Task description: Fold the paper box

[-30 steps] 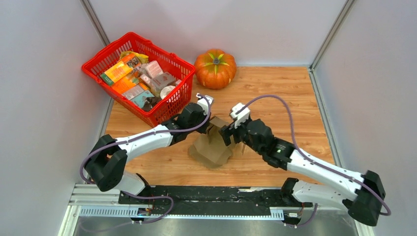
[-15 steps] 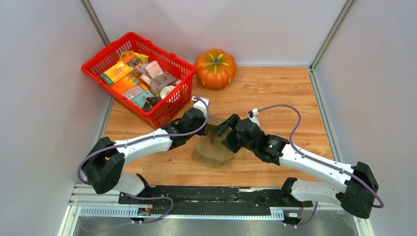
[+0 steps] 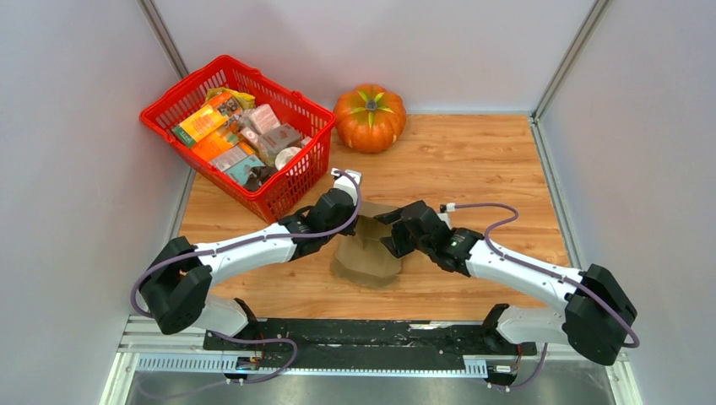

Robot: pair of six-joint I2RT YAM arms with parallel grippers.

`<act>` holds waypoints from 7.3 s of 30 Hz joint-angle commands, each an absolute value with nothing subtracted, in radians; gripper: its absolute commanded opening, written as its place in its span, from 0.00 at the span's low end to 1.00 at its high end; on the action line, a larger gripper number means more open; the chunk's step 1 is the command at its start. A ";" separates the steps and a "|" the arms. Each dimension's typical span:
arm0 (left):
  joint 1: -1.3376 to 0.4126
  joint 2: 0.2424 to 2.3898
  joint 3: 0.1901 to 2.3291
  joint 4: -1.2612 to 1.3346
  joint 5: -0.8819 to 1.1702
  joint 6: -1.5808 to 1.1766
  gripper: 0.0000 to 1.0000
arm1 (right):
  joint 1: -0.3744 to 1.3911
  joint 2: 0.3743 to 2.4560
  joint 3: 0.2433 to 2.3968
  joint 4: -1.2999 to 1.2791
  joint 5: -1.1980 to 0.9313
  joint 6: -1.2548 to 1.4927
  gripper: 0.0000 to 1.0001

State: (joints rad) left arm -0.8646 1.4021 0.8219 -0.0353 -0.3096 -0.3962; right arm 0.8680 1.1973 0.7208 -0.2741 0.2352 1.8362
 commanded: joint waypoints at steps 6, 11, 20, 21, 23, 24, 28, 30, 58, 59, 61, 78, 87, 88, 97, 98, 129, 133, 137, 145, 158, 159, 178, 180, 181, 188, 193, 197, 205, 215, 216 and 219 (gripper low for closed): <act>-0.877 1.364 0.836 -0.043 -0.336 -0.396 0.00 | 0.833 1.298 0.836 -0.273 0.314 1.941 0.52; -0.884 1.361 0.836 -0.041 -0.331 -0.387 0.00 | 0.807 1.353 0.851 -0.236 0.301 1.934 0.47; -0.884 1.327 0.795 -0.005 -0.292 -0.359 0.24 | 0.779 1.356 0.772 -0.170 0.288 1.953 0.09; -0.884 1.306 0.789 -0.005 -0.287 -0.353 0.29 | 0.775 1.355 0.764 -0.155 0.276 1.953 0.05; -0.884 1.273 0.762 -0.003 -0.285 -0.335 0.40 | 0.764 1.351 0.746 -0.146 0.270 1.951 0.04; -0.884 1.231 0.753 -0.006 -0.284 -0.327 0.43 | 0.762 1.347 0.739 -0.134 0.267 1.948 0.02; -0.884 1.120 0.704 -0.049 -0.275 -0.285 0.57 | 0.746 1.338 0.718 -0.118 0.258 1.944 0.00; -0.879 1.073 0.686 -0.064 -0.285 -0.258 0.61 | 0.739 1.338 0.710 -0.103 0.241 1.942 0.00; -0.792 1.356 0.724 0.155 -0.055 -0.084 0.63 | 0.718 1.325 0.718 -0.094 0.183 1.925 0.00; -0.792 1.368 0.727 0.155 -0.052 -0.087 0.62 | 0.718 1.328 0.716 -0.092 0.178 1.927 0.00; -0.790 1.377 0.732 0.170 -0.051 -0.103 0.60 | 0.718 1.327 0.715 -0.091 0.173 1.927 0.00; -0.891 1.434 0.673 0.333 -0.321 -0.208 0.34 | 0.744 1.330 0.637 -0.009 0.179 1.922 0.00; -0.930 1.474 0.649 0.385 -0.422 -0.247 0.37 | 0.759 1.324 0.591 0.061 0.199 1.928 0.00; -0.931 1.474 0.643 0.394 -0.428 -0.248 0.41 | 0.761 1.324 0.595 0.055 0.199 1.927 0.00; -0.951 1.549 0.684 0.383 -0.635 -0.304 0.46 | 0.764 1.335 0.600 0.043 0.184 1.970 0.00; -0.953 1.551 0.684 0.393 -0.649 -0.323 0.45 | 0.764 1.333 0.597 0.041 0.183 1.980 0.00; -0.962 1.767 0.920 0.048 -0.916 -0.595 0.00 | 0.769 1.319 0.614 0.023 0.147 2.010 0.00; -0.963 1.735 0.856 0.130 -0.879 -0.572 0.00 | 0.769 1.318 0.612 0.018 0.152 1.961 0.16; -0.963 1.687 0.805 0.184 -0.844 -0.508 0.00 | 0.753 1.267 0.575 0.031 0.163 1.803 0.49; -0.963 1.652 0.775 0.180 -0.790 -0.491 0.00 | 0.724 0.877 0.540 -0.186 0.198 1.055 0.80; -0.963 1.620 0.765 0.123 -0.752 -0.541 0.00 | 0.534 1.248 0.995 -0.386 -0.273 0.522 0.64; -0.963 1.618 0.767 0.118 -0.750 -0.543 0.00 | 0.535 1.293 1.027 -0.420 -0.287 0.511 0.66; -0.963 1.625 0.787 0.078 -0.742 -0.548 0.00 | 0.459 1.508 0.971 -0.097 -0.436 0.796 0.59; -0.963 1.628 0.792 0.077 -0.739 -0.546 0.00 | 0.466 1.494 0.980 -0.145 -0.401 0.722 0.61; -0.963 1.628 0.793 0.074 -0.739 -0.546 0.00 | 0.471 1.496 0.994 -0.165 -0.381 0.704 0.61; -0.963 1.635 0.799 0.066 -0.739 -0.551 0.00 | 0.469 1.535 0.937 -0.052 -0.463 0.810 0.59; -0.963 1.634 0.804 0.060 -0.744 -0.548 0.00 | 0.454 1.531 0.816 0.260 -0.499 1.044 0.52; -0.963 1.638 0.810 0.058 -0.742 -0.549 0.00 | 0.439 1.580 0.746 0.472 -0.537 1.215 0.41; -0.963 1.635 0.807 0.052 -0.746 -0.555 0.00 | 0.430 1.643 0.669 0.696 -0.557 1.365 0.13; -0.963 1.632 0.801 0.054 -0.747 -0.577 0.00 | 0.425 1.568 0.656 0.480 -0.512 1.154 0.43; -0.963 1.631 0.799 0.049 -0.749 -0.578 0.00 | 0.425 1.540 0.661 0.412 -0.499 1.094 0.51; -0.963 1.623 0.793 0.048 -0.756 -0.587 0.00 | 0.431 1.416 0.699 0.131 -0.411 0.858 0.60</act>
